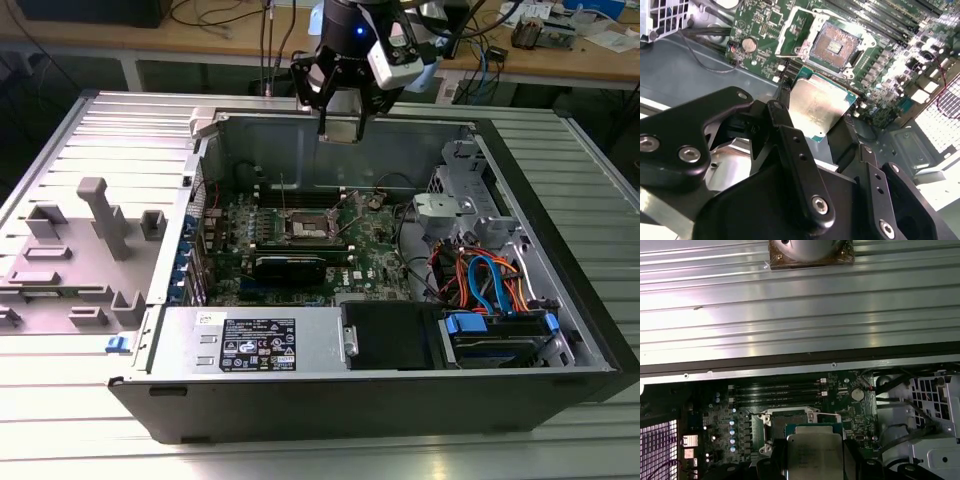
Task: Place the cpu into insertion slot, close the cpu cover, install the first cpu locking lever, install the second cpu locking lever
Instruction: 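Place the cpu into insertion slot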
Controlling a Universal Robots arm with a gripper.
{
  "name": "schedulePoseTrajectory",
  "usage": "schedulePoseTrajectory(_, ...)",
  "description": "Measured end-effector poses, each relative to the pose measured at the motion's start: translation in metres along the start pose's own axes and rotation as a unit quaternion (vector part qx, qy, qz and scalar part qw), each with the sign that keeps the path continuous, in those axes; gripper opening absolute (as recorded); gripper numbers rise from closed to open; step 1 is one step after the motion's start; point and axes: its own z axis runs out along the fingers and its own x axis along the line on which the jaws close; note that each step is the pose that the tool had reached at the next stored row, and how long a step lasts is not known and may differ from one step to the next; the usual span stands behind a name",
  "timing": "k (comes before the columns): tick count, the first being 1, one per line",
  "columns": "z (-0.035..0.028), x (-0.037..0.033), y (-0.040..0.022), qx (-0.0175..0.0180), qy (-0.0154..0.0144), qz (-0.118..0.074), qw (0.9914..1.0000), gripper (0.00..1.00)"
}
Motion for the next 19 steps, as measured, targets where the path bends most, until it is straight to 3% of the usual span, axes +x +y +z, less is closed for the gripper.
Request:
schedulePoseTrajectory(4,0.0004,-0.0001,-0.0004,-0.0003,-0.0014,0.016,0.99987,0.54)
schedulePoseTrajectory(15,0.0003,0.0,-0.0005,-0.0002,-0.0015,0.017,0.99986,0.54)
schedulePoseTrajectory(19,0.0003,-0.0003,-0.0033,-0.0002,-0.0015,0.017,0.99985,0.54)
